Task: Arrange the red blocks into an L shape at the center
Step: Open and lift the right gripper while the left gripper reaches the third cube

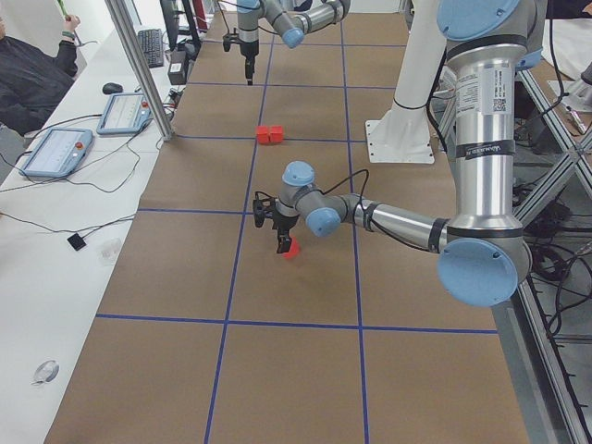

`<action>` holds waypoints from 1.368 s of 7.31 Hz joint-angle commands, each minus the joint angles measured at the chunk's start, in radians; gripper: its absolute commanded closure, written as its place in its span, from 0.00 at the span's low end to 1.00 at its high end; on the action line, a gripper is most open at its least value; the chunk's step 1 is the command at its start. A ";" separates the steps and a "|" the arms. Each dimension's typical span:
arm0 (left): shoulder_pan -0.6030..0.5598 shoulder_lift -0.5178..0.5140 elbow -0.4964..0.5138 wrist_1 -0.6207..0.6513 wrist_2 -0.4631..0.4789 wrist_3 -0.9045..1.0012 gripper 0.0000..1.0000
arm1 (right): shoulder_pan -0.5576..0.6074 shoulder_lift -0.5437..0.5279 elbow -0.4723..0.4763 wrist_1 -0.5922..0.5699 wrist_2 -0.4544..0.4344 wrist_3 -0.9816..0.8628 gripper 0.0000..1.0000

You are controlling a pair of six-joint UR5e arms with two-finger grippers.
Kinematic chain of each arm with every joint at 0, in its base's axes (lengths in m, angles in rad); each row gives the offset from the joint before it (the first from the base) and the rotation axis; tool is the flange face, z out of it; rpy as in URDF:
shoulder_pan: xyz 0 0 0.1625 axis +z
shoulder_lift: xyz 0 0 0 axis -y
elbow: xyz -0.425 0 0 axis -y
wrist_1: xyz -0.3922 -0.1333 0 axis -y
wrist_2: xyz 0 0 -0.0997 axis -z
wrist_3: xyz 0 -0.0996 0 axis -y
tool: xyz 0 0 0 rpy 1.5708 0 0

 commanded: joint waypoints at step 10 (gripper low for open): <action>0.066 -0.007 0.018 0.002 0.001 -0.082 0.00 | -0.003 -0.022 0.000 0.002 -0.001 0.000 0.01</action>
